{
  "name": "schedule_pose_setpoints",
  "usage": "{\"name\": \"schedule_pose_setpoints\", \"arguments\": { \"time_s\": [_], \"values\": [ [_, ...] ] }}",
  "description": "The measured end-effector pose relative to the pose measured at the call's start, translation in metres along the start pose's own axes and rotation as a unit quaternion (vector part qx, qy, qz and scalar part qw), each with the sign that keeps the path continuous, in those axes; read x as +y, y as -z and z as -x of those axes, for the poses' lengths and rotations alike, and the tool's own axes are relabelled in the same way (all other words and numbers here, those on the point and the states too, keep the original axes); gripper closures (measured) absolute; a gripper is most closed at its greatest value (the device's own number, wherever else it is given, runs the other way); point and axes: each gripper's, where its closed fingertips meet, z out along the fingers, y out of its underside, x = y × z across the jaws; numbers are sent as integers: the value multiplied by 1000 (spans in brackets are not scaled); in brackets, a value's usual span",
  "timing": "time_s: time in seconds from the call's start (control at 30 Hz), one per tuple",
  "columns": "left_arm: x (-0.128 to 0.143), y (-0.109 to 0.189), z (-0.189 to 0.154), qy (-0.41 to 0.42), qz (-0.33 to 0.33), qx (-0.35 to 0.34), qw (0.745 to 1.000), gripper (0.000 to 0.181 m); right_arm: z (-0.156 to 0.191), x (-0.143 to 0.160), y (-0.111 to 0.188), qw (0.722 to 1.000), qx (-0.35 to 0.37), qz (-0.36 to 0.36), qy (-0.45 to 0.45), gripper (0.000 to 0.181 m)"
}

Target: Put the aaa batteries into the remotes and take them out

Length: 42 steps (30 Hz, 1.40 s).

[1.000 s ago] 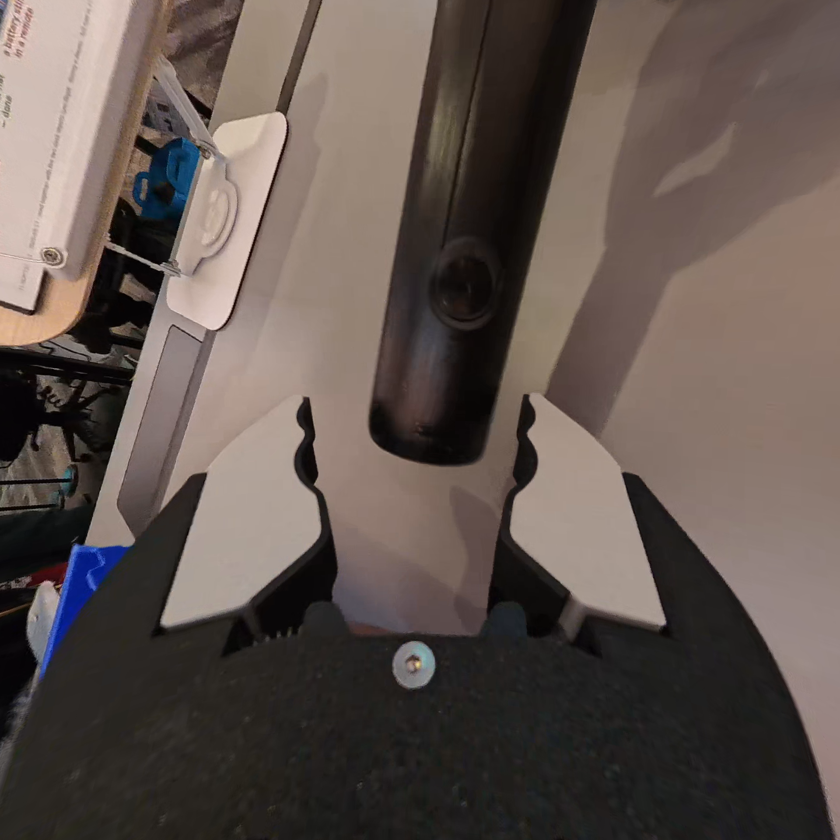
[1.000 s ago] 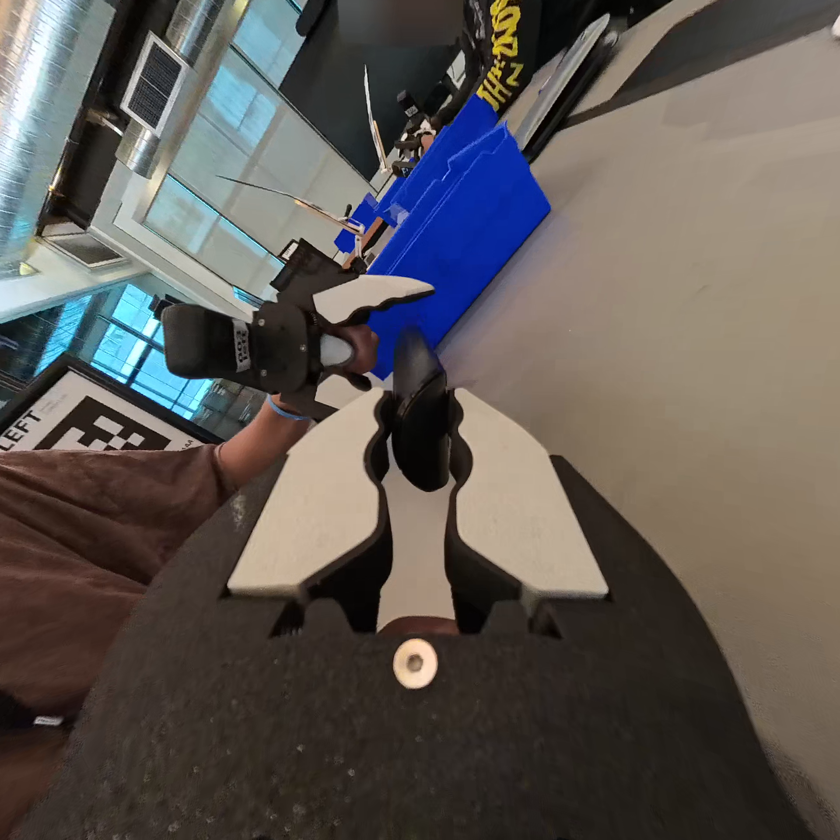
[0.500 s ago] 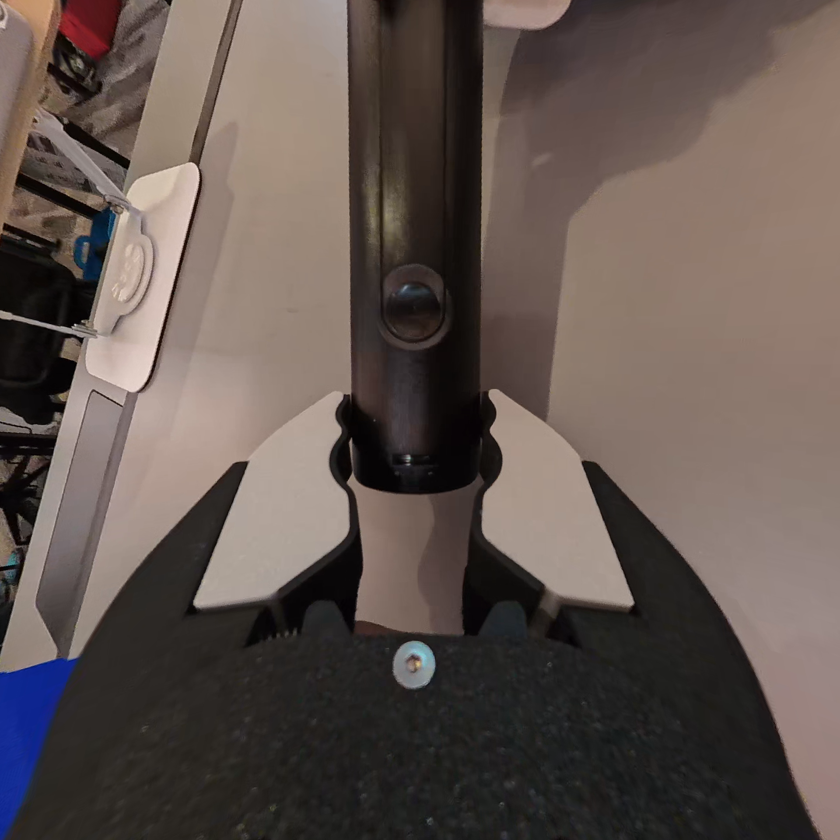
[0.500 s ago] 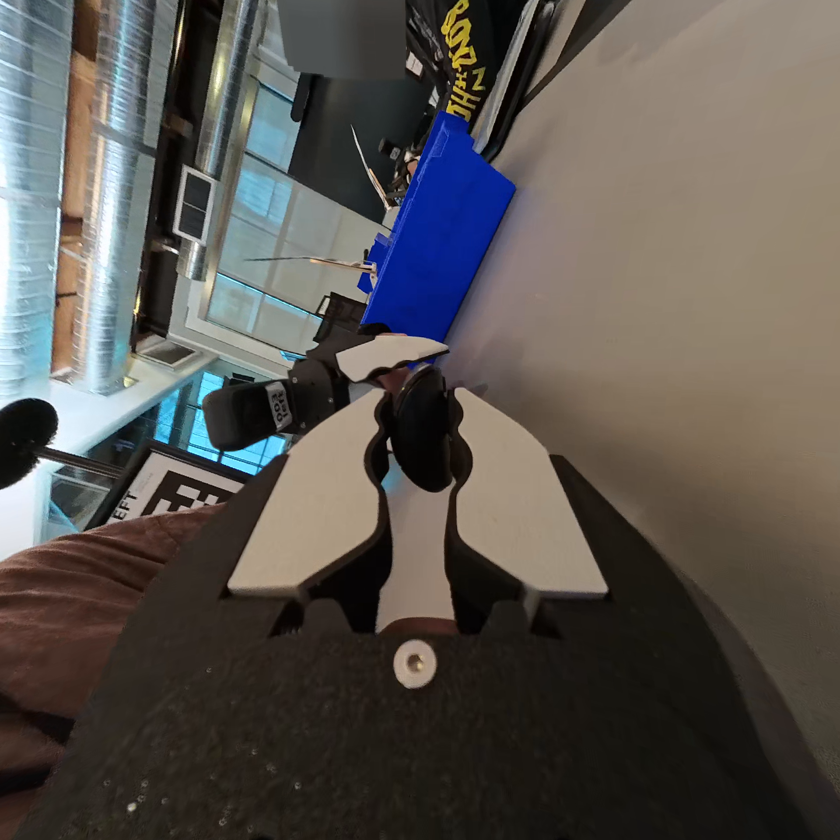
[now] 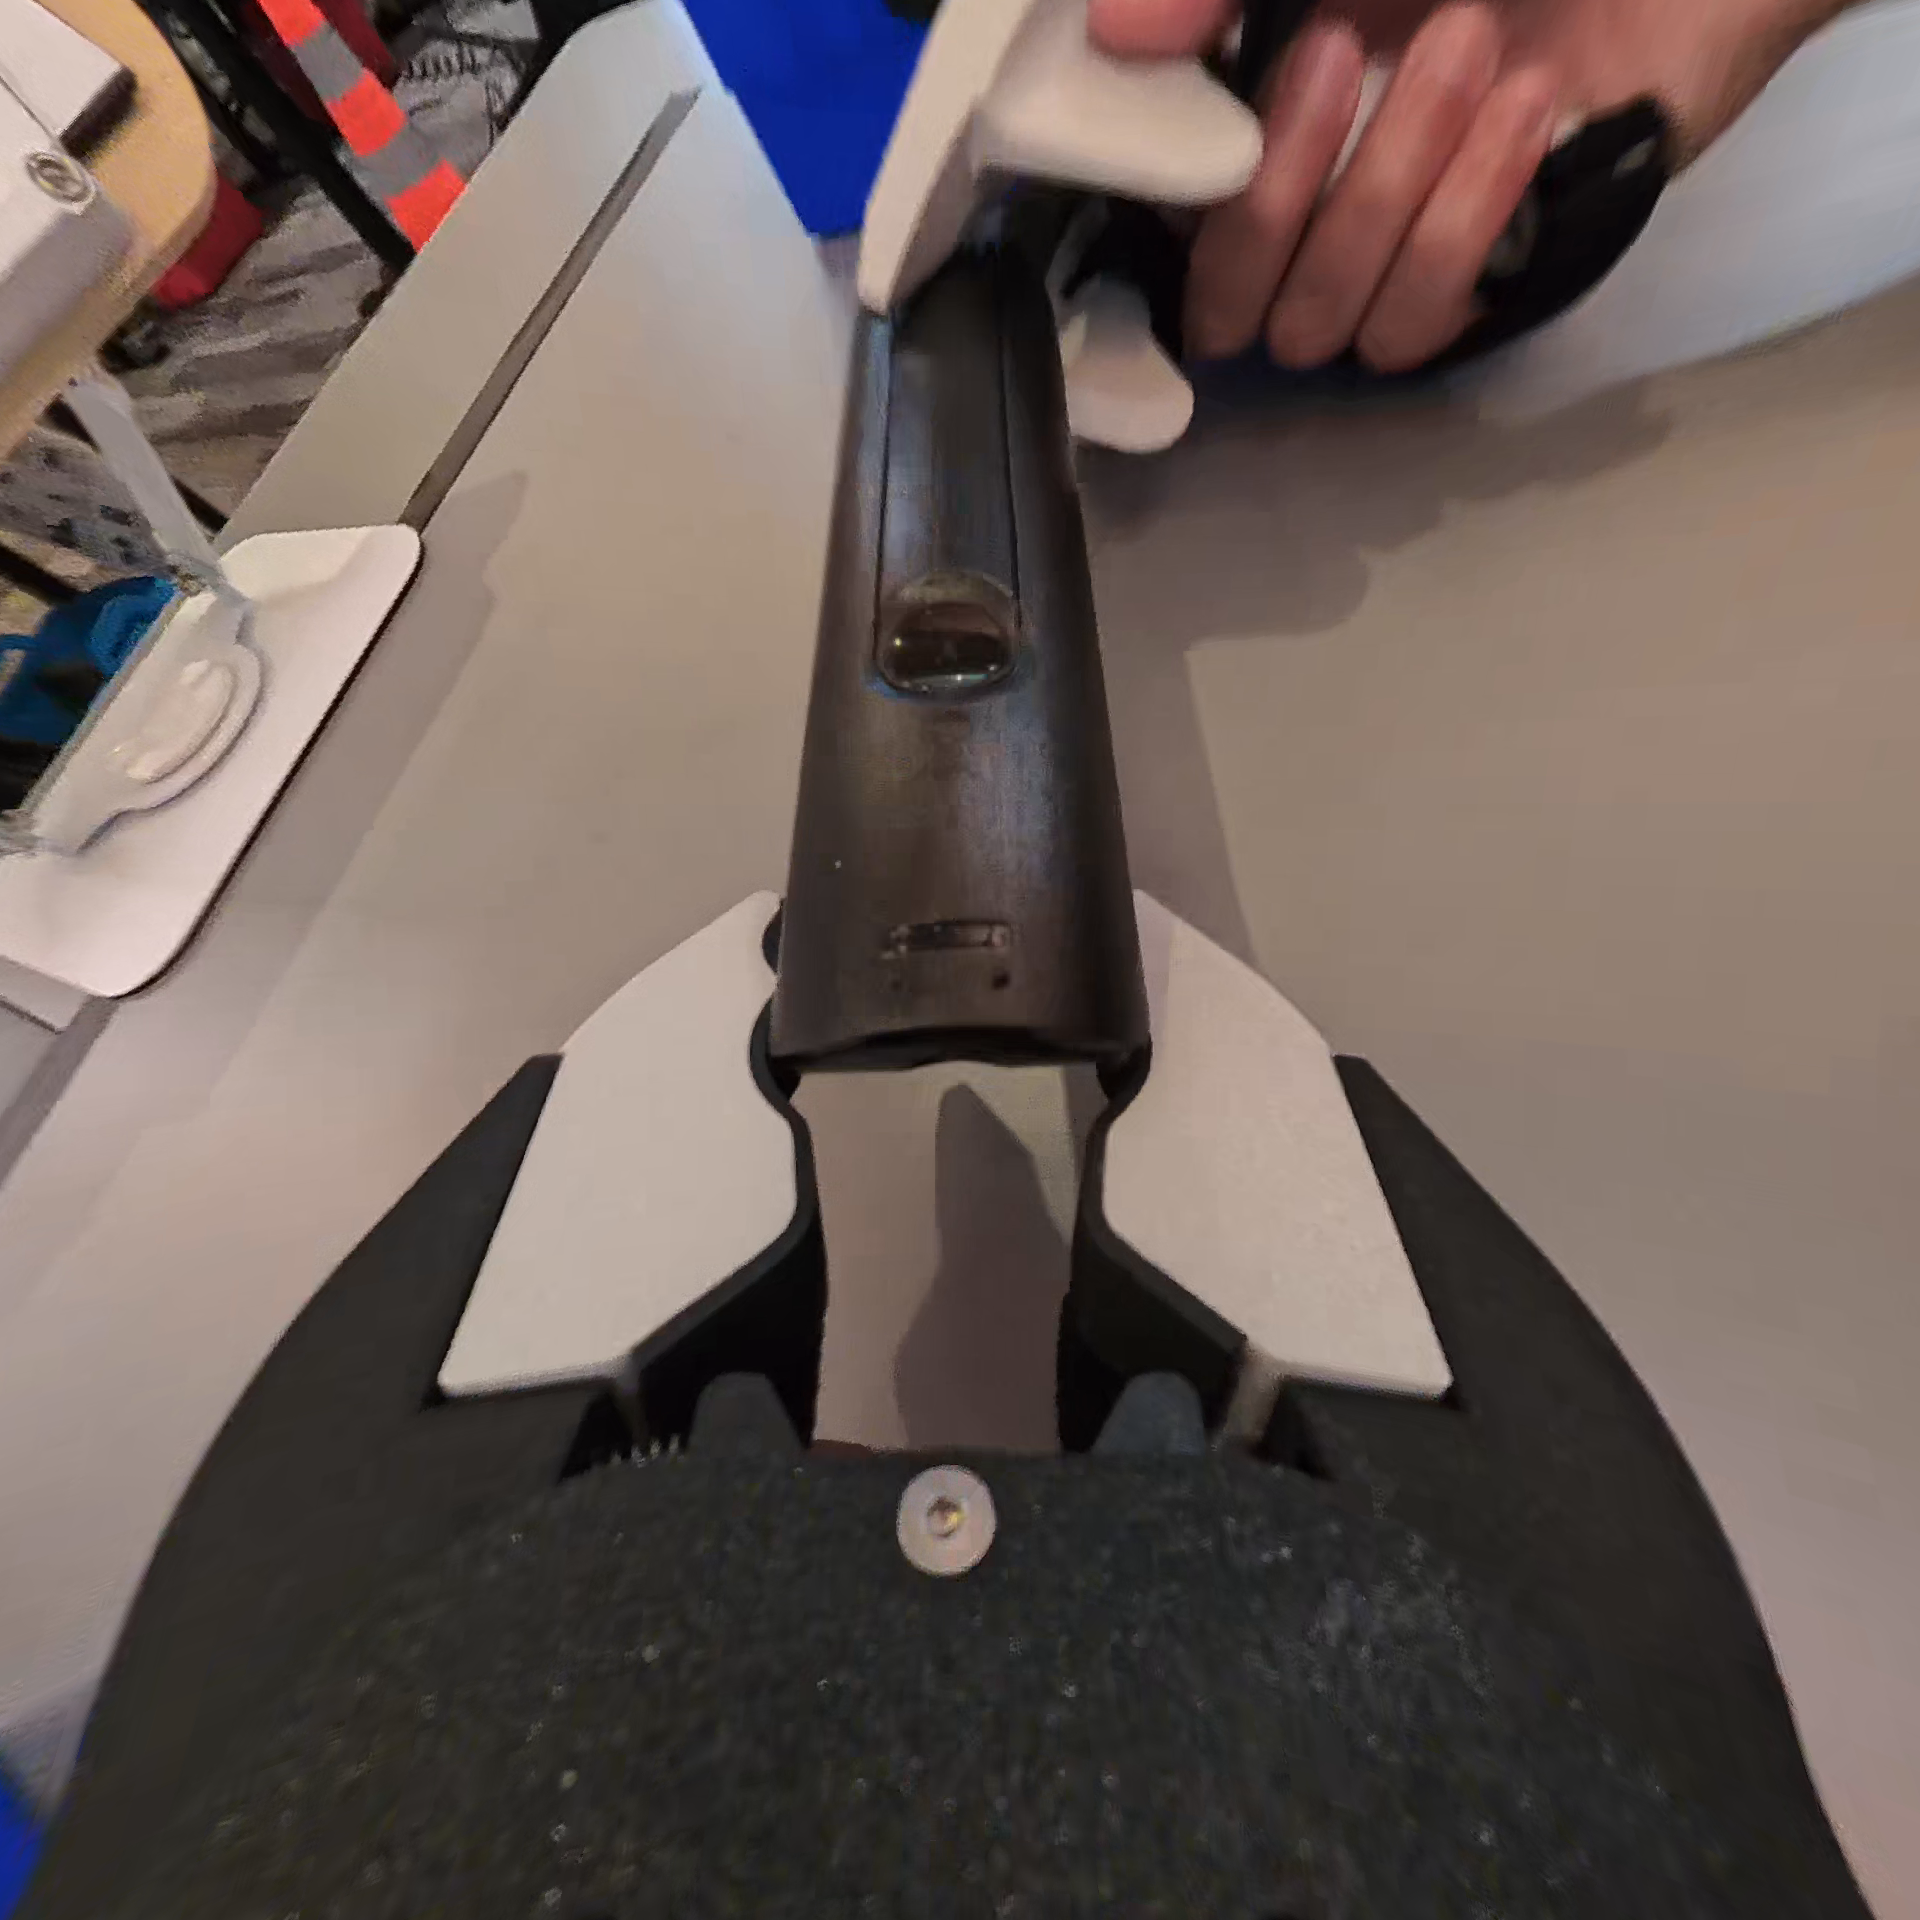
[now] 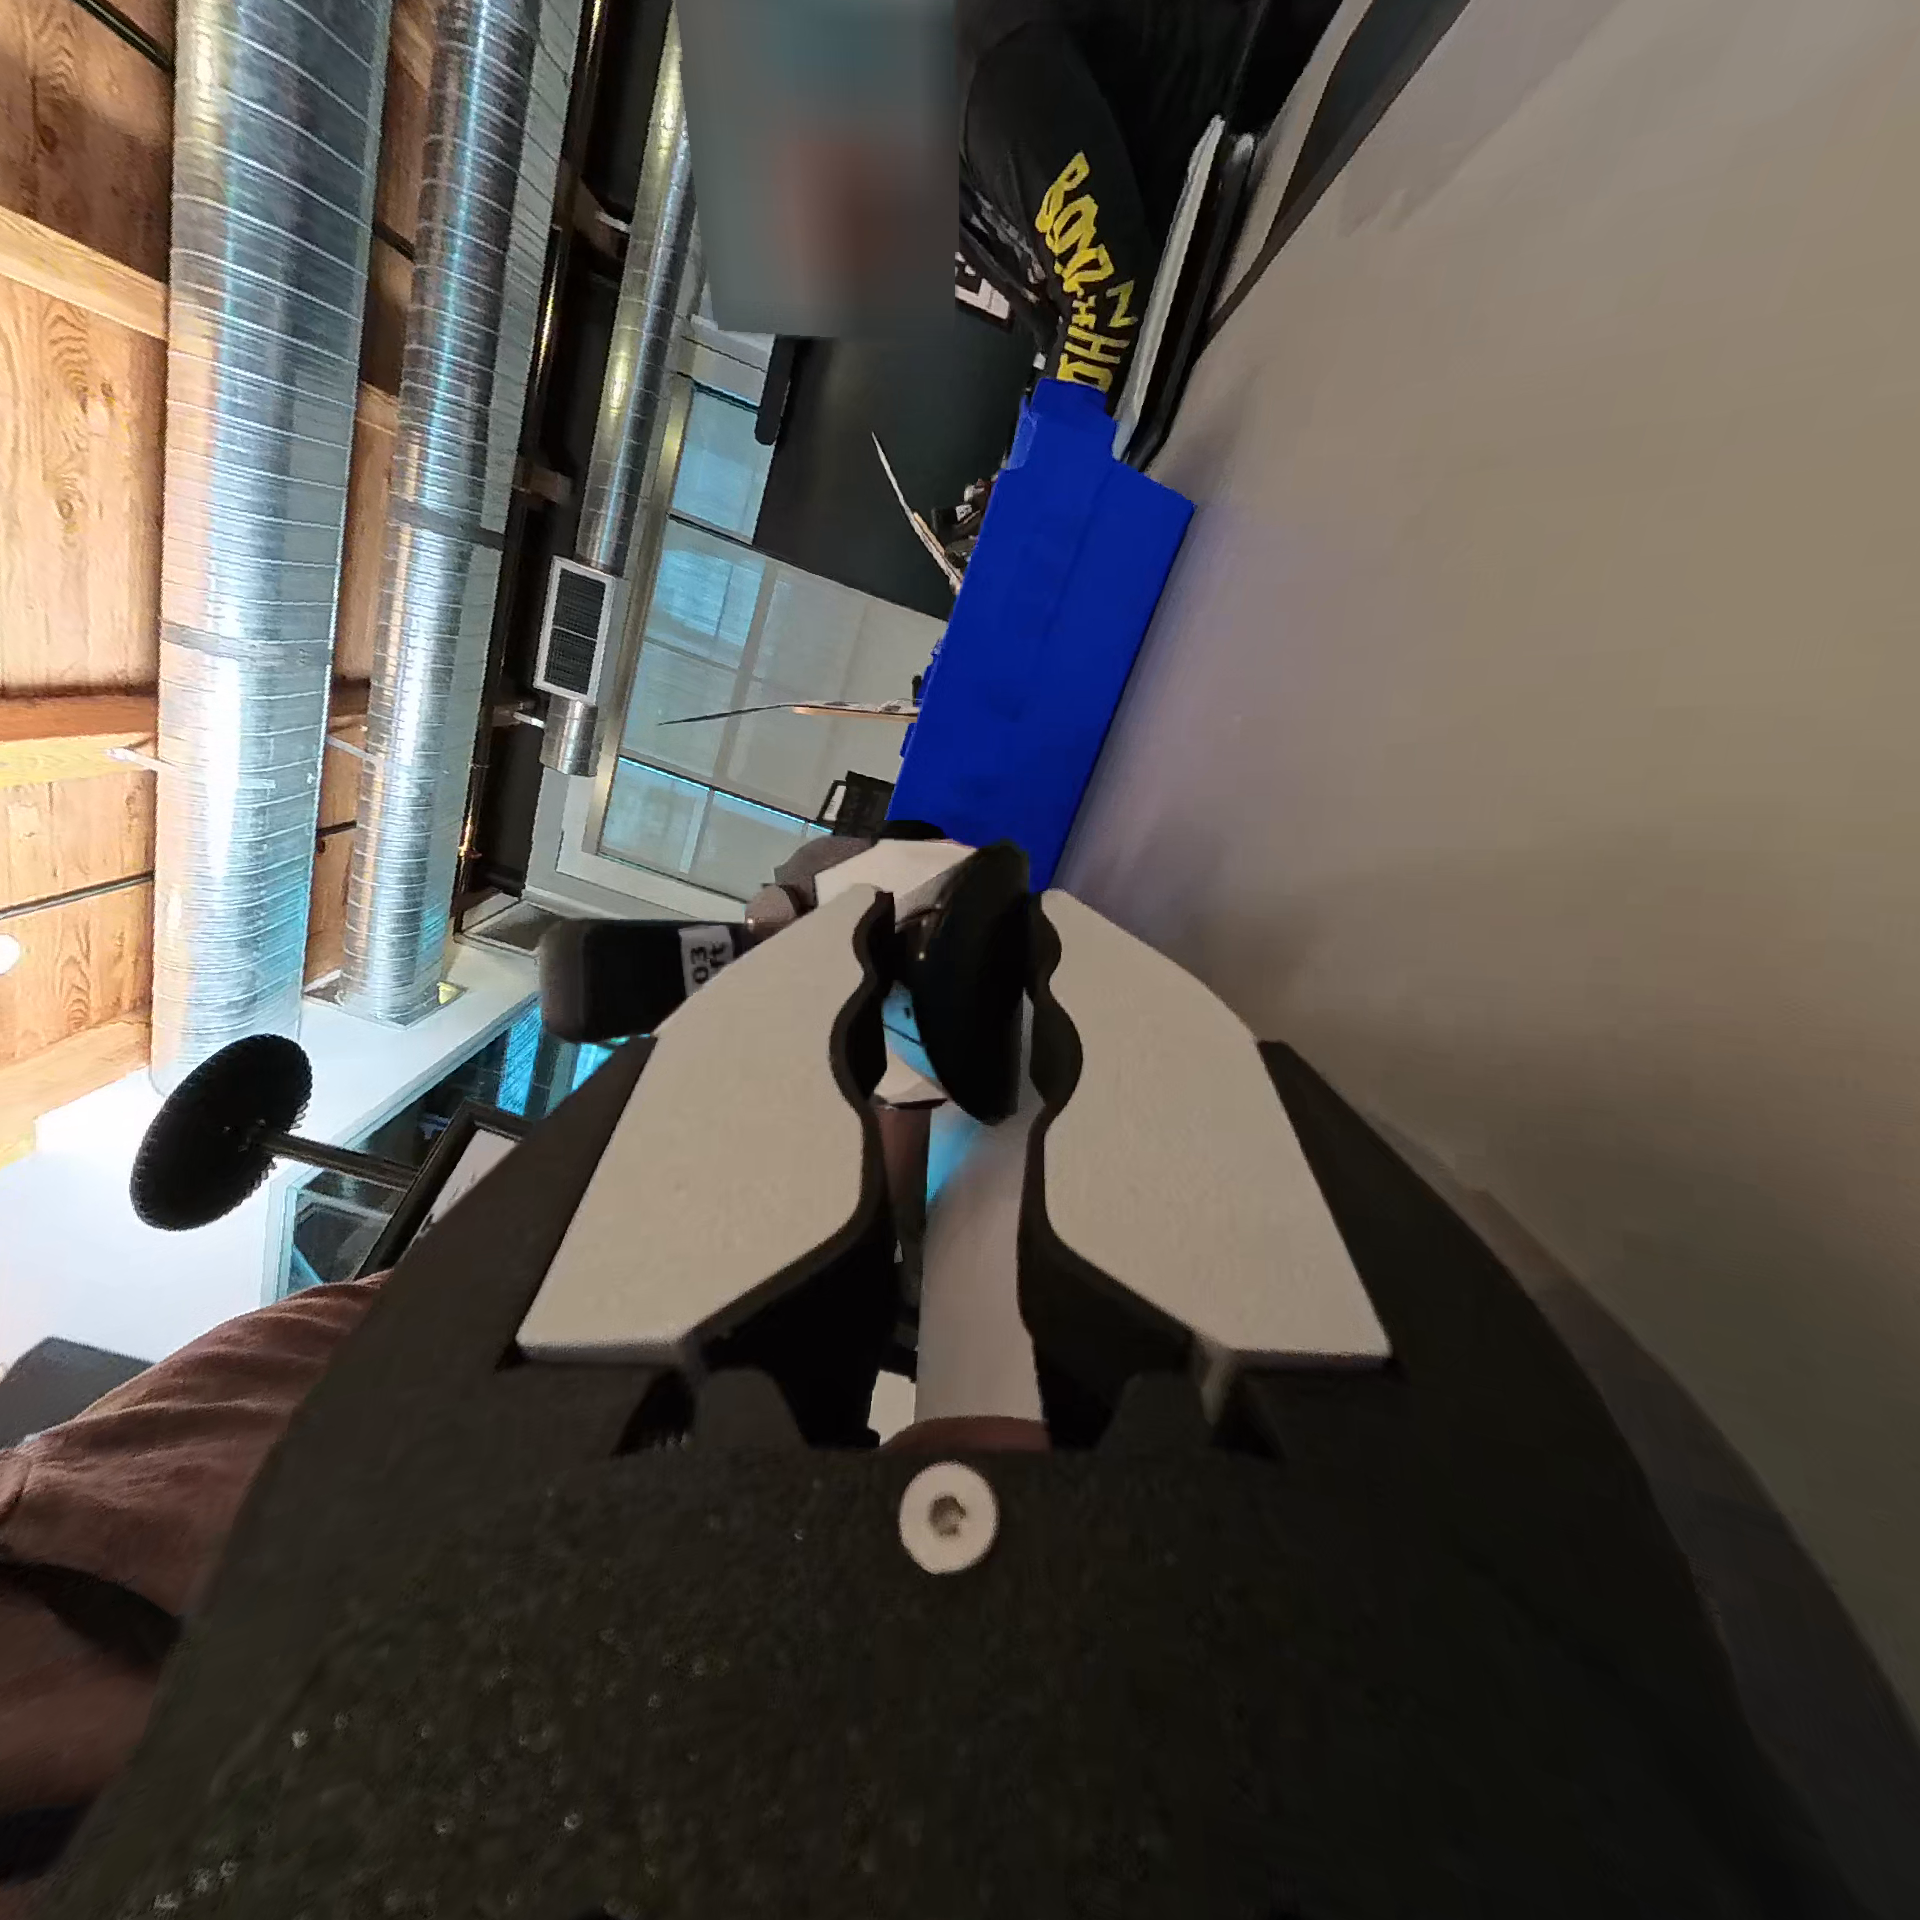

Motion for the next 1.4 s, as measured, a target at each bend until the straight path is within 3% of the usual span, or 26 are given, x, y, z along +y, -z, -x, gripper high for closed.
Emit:
{"name": "schedule_pose_setpoints", "arguments": {
  "time_s": [0.1,0.33,0.47,0.53,0.6,0.7,0.83,1.0,1.23,1.4],
  "values": [
    [-11,0,5,33,-48,7,998,129,-5,-1,3,999,-9,-16,-30,158],
    [-10,-11,14,41,-63,-6,997,128,-14,-10,6,994,11,-78,-70,159],
    [-31,1,24,74,-141,3,987,130,-14,-7,-1,989,-13,-92,-111,158],
    [-38,6,25,95,-172,23,980,140,-15,-8,-4,989,-13,-96,-114,157],
    [-45,10,26,125,-203,47,970,132,-15,-10,-6,987,-12,-108,-118,157],
    [-44,5,25,128,-194,63,971,113,-17,-14,-7,981,-21,-134,-135,158],
    [-48,4,22,117,-205,59,970,105,-16,-17,-8,972,-37,-160,-165,158],
    [-55,4,21,131,-217,60,966,107,-14,-25,-7,952,-57,-218,-208,159],
    [-54,2,12,124,-210,50,968,106,-17,-34,-8,933,-31,-287,-214,160],
    [-58,7,22,135,-236,17,962,121,-12,-28,-17,931,-34,-292,-214,160]
  ]
}}
